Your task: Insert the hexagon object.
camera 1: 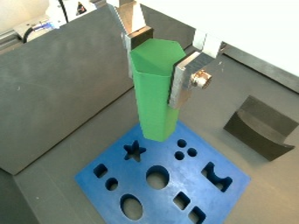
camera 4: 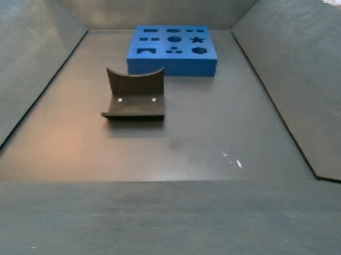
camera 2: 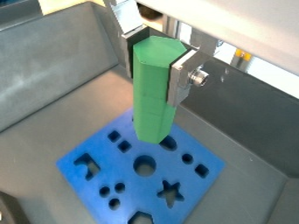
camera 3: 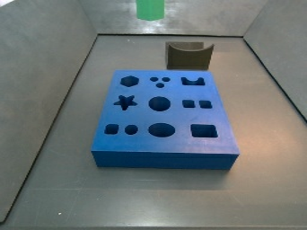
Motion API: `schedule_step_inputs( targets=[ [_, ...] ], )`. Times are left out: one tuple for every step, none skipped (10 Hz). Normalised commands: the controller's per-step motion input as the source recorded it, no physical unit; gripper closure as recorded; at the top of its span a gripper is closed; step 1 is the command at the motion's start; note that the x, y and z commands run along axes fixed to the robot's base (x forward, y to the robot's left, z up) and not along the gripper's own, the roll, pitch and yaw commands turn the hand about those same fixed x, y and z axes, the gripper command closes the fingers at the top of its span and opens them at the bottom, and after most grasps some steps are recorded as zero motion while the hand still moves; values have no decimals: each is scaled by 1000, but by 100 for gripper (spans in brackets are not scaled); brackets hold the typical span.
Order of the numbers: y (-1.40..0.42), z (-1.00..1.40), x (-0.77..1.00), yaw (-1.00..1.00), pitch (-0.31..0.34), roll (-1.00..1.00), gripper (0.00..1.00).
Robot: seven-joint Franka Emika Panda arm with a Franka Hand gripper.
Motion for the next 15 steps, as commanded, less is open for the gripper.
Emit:
schedule_step_inputs(
  targets=[
    [866, -1000, -760, 0, -100, 27, 100],
    [869, -1000, -763, 0, -86, 20, 100],
    [657, -1000, -457, -94, -87, -13, 100],
    [360, -717, -143, -180, -187, -144, 100],
    [234, -534, -57, -194, -253, -230, 100],
    [9, -549, 0, -311, -197, -257, 100],
    [-274, -560, 357, -277, -27, -111, 100],
    [-69, -294, 377, -214, 39, -3, 100],
    [117, -366, 40, -100, 11, 0, 100],
    [194, -483, 0, 0, 0, -63, 100],
    [149, -594, 0, 0, -63, -170, 100],
    [146, -446, 0, 0, -29, -146, 100],
    [94, -354, -23, 0, -47, -176, 100],
    [126, -280, -80, 0, -36, -157, 100],
    [134, -137, -191, 0, -39, -150, 100]
  ],
)
